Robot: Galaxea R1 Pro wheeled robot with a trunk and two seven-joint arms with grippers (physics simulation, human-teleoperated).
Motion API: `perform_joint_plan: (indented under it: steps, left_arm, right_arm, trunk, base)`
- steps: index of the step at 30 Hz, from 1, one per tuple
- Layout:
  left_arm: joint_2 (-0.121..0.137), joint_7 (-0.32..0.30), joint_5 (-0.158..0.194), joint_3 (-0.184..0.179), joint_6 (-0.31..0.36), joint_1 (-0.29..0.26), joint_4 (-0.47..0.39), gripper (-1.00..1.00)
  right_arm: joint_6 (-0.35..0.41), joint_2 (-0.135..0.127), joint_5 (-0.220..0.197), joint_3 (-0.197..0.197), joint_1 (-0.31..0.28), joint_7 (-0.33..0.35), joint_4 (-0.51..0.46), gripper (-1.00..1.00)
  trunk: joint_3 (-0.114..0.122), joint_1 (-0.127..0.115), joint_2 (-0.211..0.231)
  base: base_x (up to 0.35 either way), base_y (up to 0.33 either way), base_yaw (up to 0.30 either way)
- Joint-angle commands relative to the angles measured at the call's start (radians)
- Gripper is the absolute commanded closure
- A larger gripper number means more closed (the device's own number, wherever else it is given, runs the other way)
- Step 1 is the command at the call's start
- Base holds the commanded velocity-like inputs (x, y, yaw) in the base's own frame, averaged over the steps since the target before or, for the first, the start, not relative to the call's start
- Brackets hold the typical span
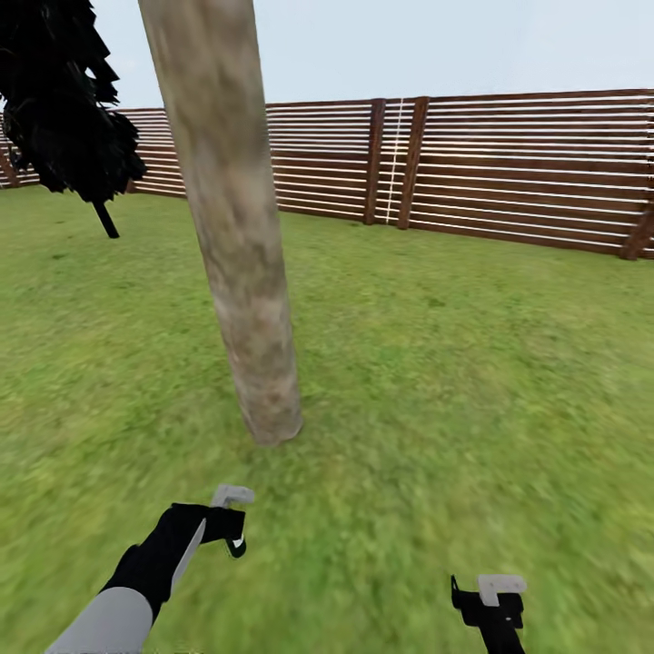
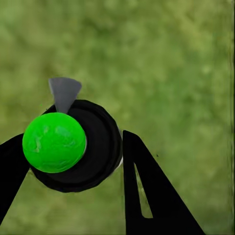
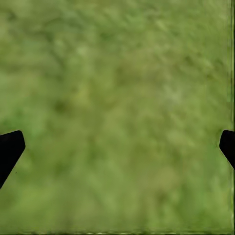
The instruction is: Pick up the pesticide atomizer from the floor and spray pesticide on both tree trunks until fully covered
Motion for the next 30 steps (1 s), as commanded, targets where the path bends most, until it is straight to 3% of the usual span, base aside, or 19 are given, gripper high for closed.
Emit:
perform_joint_plan:
  steps: [1, 5, 8, 10, 11, 12, 14, 16, 17, 18, 20, 22, 23, 27, 30]
  left_arm:
    - [-0.002, -0.007, -0.012, 0.002, 0.006, -0.003, -0.013, 1.0]
    - [-0.006, -0.008, -0.011, 0.001, 0.04, -0.019, -0.089, 1.0]
    - [-0.007, -0.008, -0.012, 0.001, 0.171, -0.082, -0.147, 1.0]
    - [-0.004, -0.008, -0.013, 0.001, 0.197, -0.11, -0.154, 1.0]
    - [-0.002, -0.011, -0.011, 0.001, 0.21, -0.153, -0.149, 1.0]
    - [0.009, -0.015, -0.011, 0.002, 0.227, -0.193, -0.145, 1.0]
    - [0.044, -0.018, -0.01, 0.002, 0.267, -0.216, -0.144, 1.0]
    - [0.049, -0.019, -0.01, 0.0, 0.274, -0.216, -0.143, 1.0]
    - [0.045, -0.019, -0.009, -0.001, 0.276, -0.22, -0.144, 1.0]
    - [0.012, -0.024, -0.009, -0.003, 0.278, -0.226, -0.145, 1.0]
    - [-0.027, -0.028, -0.009, -0.004, 0.281, -0.244, -0.149, 1.0]
    - [-0.031, -0.029, -0.009, -0.003, 0.282, -0.255, -0.146, 1.0]
    - [-0.023, -0.03, -0.01, 0.001, 0.282, -0.259, -0.141, 1.0]
    - [0.059, -0.03, -0.009, -0.001, 0.283, -0.25, -0.139, 1.0]
    - [0.066, -0.03, -0.009, -0.002, 0.284, -0.252, -0.147, 1.0]
  right_arm:
    - [-0.001, 0.0, -0.006, 0.009, 0.0, -0.004, 0.0, -1.0]
    - [-0.001, 0.0, -0.006, 0.009, 0.0, -0.003, 0.0, -1.0]
    - [-0.001, 0.0, -0.006, 0.009, 0.0, -0.003, -0.001, -1.0]
    - [0.0, 0.0, -0.006, 0.009, 0.0, -0.002, 0.0, -1.0]
    - [0.0, -0.001, -0.006, 0.009, 0.0, -0.001, 0.001, -1.0]
    - [0.0, -0.001, -0.005, 0.009, 0.0, -0.001, 0.001, -1.0]
    - [0.0, -0.001, -0.005, 0.009, 0.0, -0.001, 0.001, -1.0]
    - [0.0, -0.001, -0.005, 0.009, 0.0, -0.001, 0.001, -1.0]
    - [0.0, -0.001, -0.005, 0.009, 0.0, -0.001, 0.001, -1.0]
    - [0.0, -0.001, -0.005, 0.009, 0.0, -0.001, 0.001, -1.0]
    - [0.0, -0.001, -0.005, 0.009, 0.0, -0.001, 0.001, -1.0]
    - [0.0, -0.001, -0.005, 0.009, 0.0, -0.001, 0.001, -1.0]
    - [0.0, -0.002, -0.005, 0.009, 0.0, -0.001, 0.001, -1.0]
    - [0.0, -0.002, -0.005, 0.009, 0.0, -0.001, 0.001, -1.0]
    - [0.0, -0.002, -0.005, 0.009, 0.0, -0.001, 0.001, -1.0]
  trunk:
    - [0.0, -0.001, 0.0]
    - [0.004, -0.001, 0.0]
    - [0.005, -0.001, 0.0]
    - [0.005, -0.001, 0.0]
    - [0.005, -0.001, 0.0]
    - [0.005, -0.001, 0.0]
    - [0.005, -0.001, 0.0]
    - [0.005, -0.001, 0.0]
    - [0.005, -0.001, 0.0]
    - [0.005, -0.001, 0.0]
    - [0.005, -0.001, 0.0]
    - [0.005, -0.001, 0.0]
    - [0.005, -0.001, 0.0]
    - [0.005, -0.001, 0.0]
    - [0.005, -0.001, 0.0]
  base:
    - [-0.283, -0.076, -0.233]
    - [-0.169, -0.024, -0.227]
    - [-0.02, -0.002, -0.068]
    - [-0.004, 0.0, -0.013]
    - [-0.001, 0.0, -0.002]
    - [0.0, 0.0, 0.0]
    - [0.0, 0.0, 0.0]
    - [0.0, 0.0, 0.0]
    - [0.0, 0.0, 0.0]
    - [0.0, 0.0, 0.0]
    - [0.0, 0.0, 0.0]
    - [0.0, 0.0, 0.0]
    - [0.0, 0.0, 0.0]
    - [0.0, 0.0, 0.0]
    - [0.012, 0.003, 0.0]
